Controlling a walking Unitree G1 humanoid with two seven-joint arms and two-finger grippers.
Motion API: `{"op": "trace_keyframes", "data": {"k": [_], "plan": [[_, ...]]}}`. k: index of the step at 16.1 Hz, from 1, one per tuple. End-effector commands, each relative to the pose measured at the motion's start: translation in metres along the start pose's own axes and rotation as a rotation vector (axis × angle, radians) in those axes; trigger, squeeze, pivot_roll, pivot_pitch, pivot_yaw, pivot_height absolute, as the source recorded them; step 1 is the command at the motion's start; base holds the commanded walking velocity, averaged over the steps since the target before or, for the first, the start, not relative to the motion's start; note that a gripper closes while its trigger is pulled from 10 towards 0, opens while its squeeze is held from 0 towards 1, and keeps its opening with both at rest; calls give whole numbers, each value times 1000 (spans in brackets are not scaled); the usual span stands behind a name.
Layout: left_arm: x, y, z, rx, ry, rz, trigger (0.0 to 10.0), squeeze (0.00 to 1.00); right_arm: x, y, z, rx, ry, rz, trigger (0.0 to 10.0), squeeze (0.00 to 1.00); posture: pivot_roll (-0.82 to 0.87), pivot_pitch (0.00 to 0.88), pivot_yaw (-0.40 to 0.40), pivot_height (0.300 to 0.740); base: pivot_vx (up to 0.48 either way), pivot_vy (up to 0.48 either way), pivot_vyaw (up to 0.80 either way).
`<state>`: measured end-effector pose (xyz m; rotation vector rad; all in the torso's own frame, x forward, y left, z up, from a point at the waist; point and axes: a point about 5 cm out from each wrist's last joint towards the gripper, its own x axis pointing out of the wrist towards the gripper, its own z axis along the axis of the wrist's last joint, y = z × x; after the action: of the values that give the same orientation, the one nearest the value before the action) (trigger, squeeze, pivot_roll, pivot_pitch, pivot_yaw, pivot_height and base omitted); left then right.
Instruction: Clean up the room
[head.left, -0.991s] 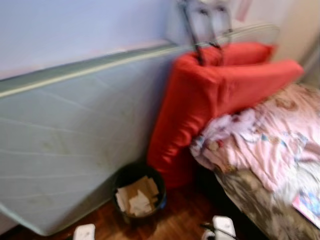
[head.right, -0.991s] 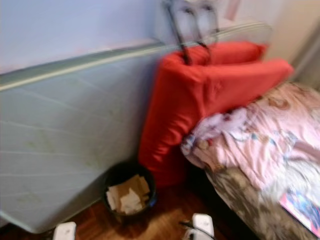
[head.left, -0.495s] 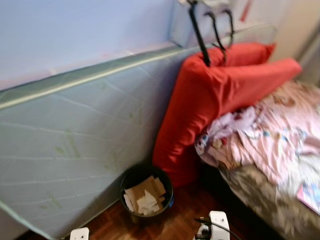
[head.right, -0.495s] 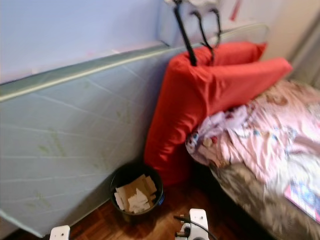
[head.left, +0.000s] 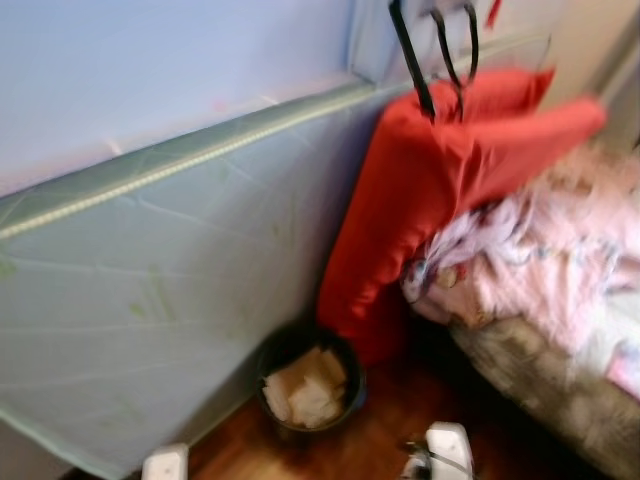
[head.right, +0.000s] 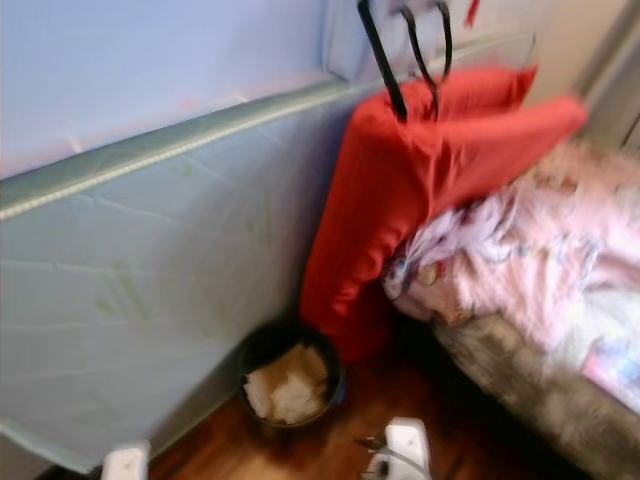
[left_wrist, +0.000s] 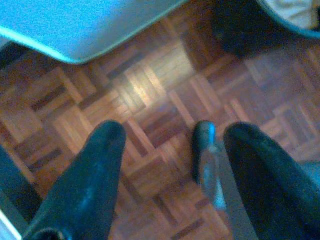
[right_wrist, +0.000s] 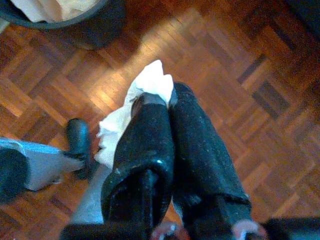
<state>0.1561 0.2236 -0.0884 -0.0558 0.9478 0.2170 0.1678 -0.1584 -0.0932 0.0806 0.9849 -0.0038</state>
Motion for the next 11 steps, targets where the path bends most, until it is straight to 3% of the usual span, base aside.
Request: {"op": "trace_keyframes", "data": {"k": [1,11], "plan": [[-1,4,-5,13,24,8,10000,0,0,2,0,2,4,5,10000,0,103,0,-93,726,0,0,0],[-1,4,-4,27,8,7,10000,0,-2,-7,-6,4,6,-1,10000,0,104,0,-93,726,0,0,0]]}}
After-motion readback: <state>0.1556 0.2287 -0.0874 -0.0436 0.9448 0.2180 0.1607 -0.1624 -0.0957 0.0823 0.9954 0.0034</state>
